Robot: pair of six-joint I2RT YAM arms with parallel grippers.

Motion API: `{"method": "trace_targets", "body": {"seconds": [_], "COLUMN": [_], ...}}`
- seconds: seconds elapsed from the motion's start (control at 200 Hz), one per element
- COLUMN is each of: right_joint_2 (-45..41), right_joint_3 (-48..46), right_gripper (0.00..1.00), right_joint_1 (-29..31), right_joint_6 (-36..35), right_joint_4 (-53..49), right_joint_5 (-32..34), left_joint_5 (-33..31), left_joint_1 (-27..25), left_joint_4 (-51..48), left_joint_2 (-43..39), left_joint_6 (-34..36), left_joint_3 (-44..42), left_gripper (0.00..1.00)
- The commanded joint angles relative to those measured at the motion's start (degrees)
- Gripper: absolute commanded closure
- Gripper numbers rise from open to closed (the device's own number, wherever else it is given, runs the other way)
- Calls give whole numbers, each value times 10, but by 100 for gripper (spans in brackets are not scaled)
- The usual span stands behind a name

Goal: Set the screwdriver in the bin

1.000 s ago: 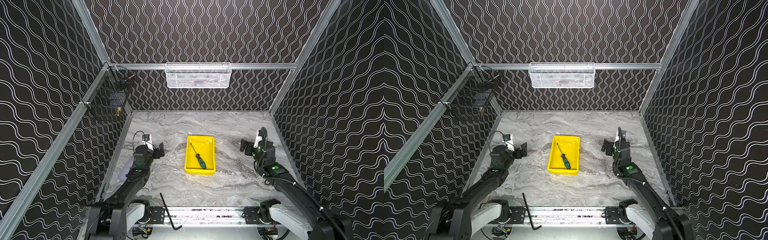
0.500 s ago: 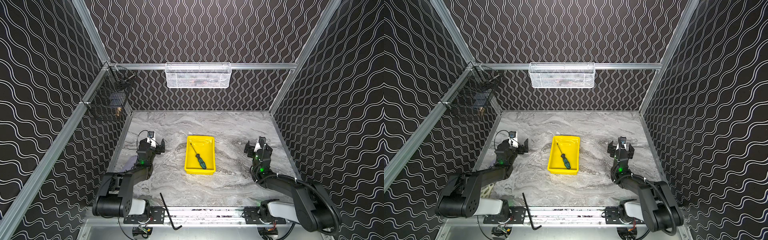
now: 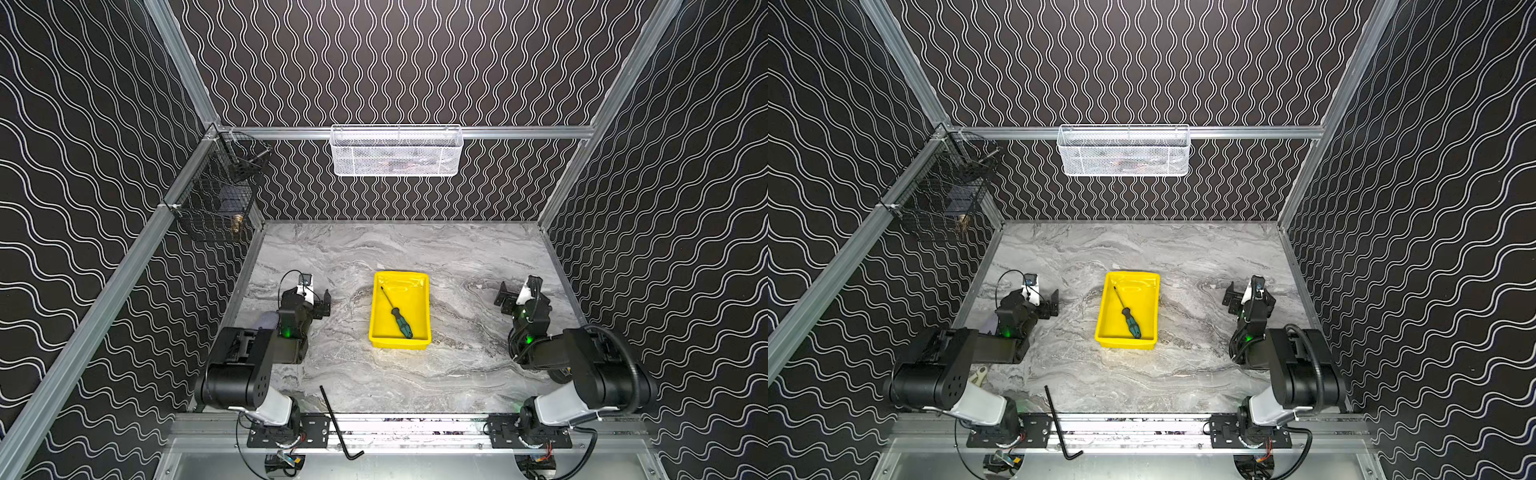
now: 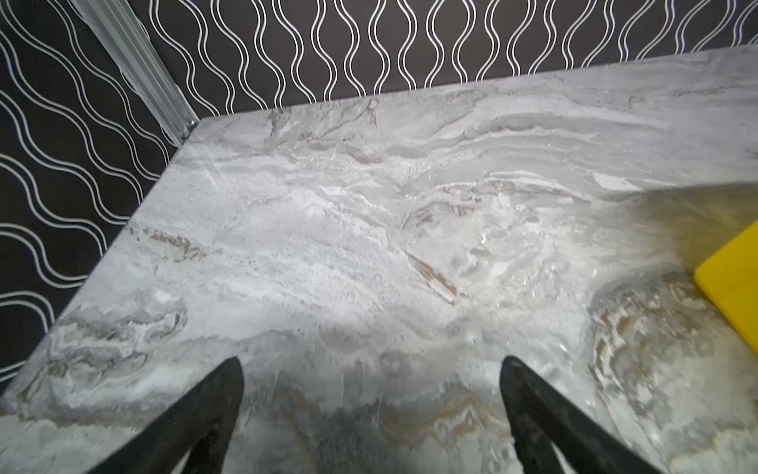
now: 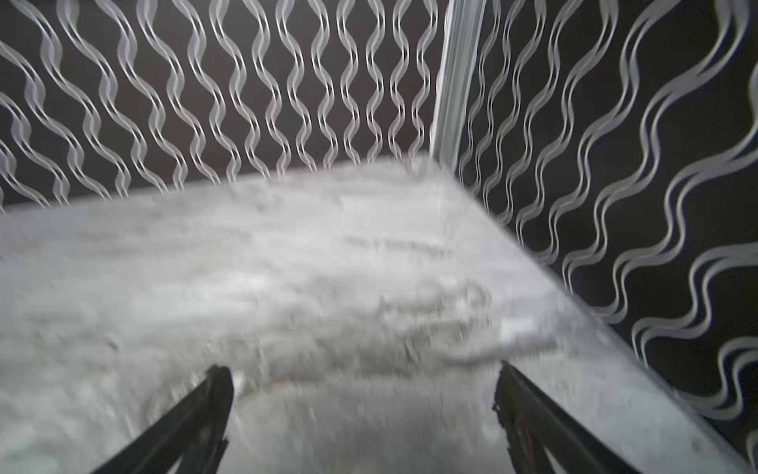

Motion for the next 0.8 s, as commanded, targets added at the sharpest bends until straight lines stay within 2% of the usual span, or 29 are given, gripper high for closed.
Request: {"method": "trace_targets", "body": {"seconds": [0.0, 0.075, 0.13, 0.175, 0.275, 0.355, 0.46, 0.551, 0.681, 0.796], "right_joint_2": [-13, 10, -2, -7, 7, -3, 6, 0, 1, 4], "right_joint_3": [10, -4, 4, 9, -1, 5, -1, 5, 16, 7], "right_gripper": [0, 0, 0, 0, 0, 0, 0, 0, 0, 0], "right_joint_1": [-3, -3, -3, -3, -3, -3, -3, -3, -17, -17], "right_joint_6": [20, 5, 8, 13, 5, 9, 5, 9, 18, 10], "right_joint_4": [5, 77, 35, 17, 66, 32, 63, 39, 14, 42], "right_joint_5": [-27, -28, -30, -29, -29, -27, -29, -28, -62, -61], "left_joint_5": [13, 16, 22, 22, 8, 7, 7, 7, 7, 7], "left_joint_1": [5, 5, 5, 5, 5, 5, 5, 5, 5, 5], "left_joint_4": [60, -6, 28, 15, 5, 8, 8, 9, 11, 11], "left_joint_2": [48, 37, 47, 43, 44, 45, 45, 45, 46, 46], "left_joint_6": [0, 7, 8, 7, 2, 3, 4, 3, 3, 3], "left_joint_3": [15, 35, 28, 30, 36, 37, 36, 36, 36, 36], "left_gripper": [1, 1, 1, 1, 1, 1, 1, 1, 1, 1]}}
